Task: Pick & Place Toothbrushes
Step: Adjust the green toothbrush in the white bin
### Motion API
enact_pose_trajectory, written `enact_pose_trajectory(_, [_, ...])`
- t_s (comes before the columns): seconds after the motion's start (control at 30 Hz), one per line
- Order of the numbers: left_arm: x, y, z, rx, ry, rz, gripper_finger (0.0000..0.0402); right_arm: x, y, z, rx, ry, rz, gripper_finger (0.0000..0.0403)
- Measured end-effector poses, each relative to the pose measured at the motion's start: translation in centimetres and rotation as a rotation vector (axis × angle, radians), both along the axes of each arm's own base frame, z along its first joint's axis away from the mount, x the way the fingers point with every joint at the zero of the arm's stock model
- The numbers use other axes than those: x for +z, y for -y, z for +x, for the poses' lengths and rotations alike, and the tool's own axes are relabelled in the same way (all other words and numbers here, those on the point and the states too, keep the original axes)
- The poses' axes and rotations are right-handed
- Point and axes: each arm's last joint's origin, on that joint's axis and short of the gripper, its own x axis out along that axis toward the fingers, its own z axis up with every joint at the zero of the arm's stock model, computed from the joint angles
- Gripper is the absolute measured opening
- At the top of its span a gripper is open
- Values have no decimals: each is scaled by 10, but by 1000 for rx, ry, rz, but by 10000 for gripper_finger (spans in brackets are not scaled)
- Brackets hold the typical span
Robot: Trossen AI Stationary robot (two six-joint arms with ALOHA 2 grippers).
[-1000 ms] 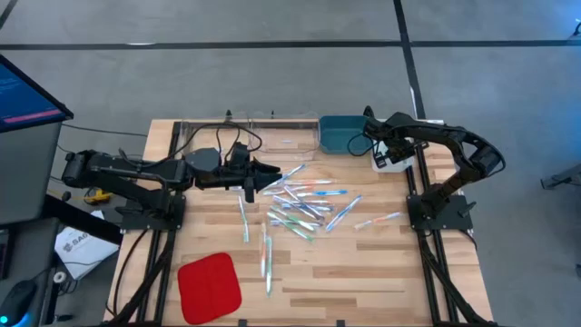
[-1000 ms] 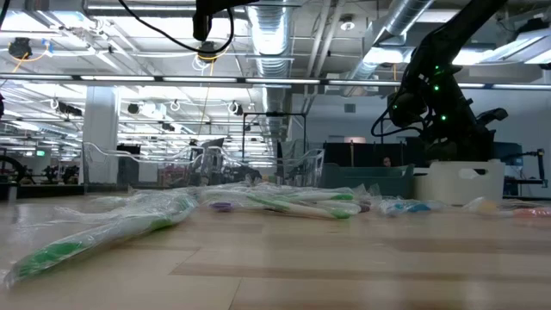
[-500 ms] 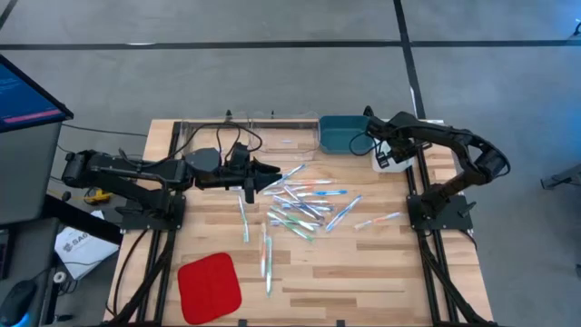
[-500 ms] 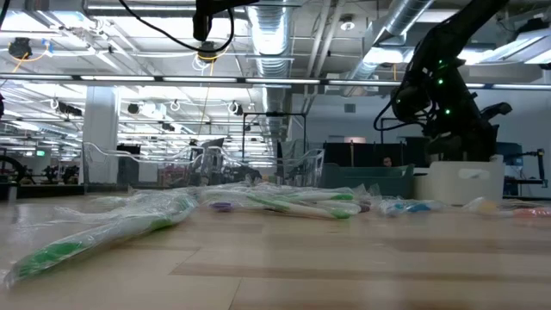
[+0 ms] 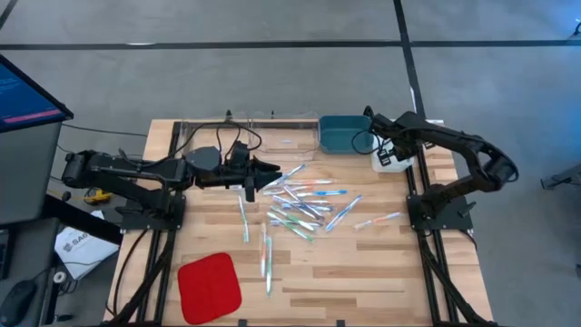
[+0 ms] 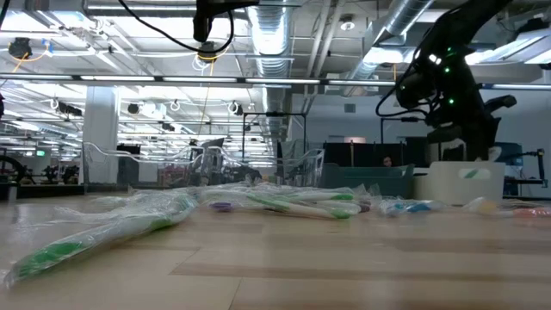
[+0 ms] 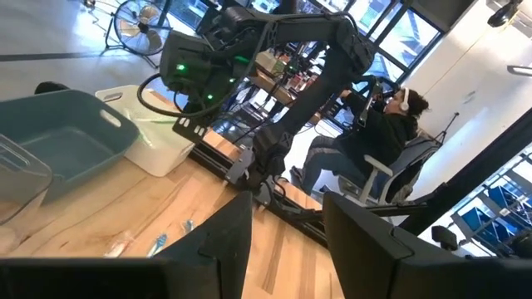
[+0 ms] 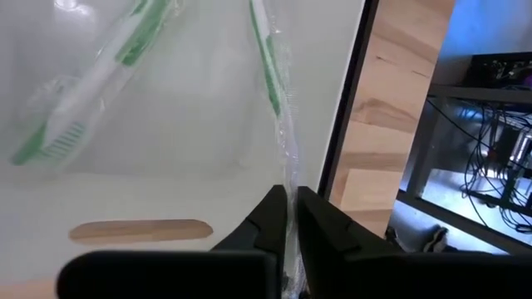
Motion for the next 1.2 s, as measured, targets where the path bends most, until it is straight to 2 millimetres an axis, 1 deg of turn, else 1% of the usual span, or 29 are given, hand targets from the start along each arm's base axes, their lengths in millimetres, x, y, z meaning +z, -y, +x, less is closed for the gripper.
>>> enact_pose_trajectory(0.43, [0, 0, 0, 0, 0, 0, 144, 11, -18, 5, 77, 24, -11, 13])
enact_pose_trajectory(0.6, [0, 0, 0, 0, 0, 0, 144, 15, -23, 3, 71, 12, -2, 12])
enact_pose_trajectory(0.77, [0, 0, 0, 0, 0, 0, 144, 26, -22, 4, 70, 43, -31, 5])
enact_pose_trajectory(1.0, [0, 0, 0, 0, 1, -1, 144, 50, -19, 7, 71, 109, -113, 1])
enact_pose_trajectory(1.2, [0, 0, 0, 1, 2, -8, 144, 62, -15, 11, 96, 143, -148, 0])
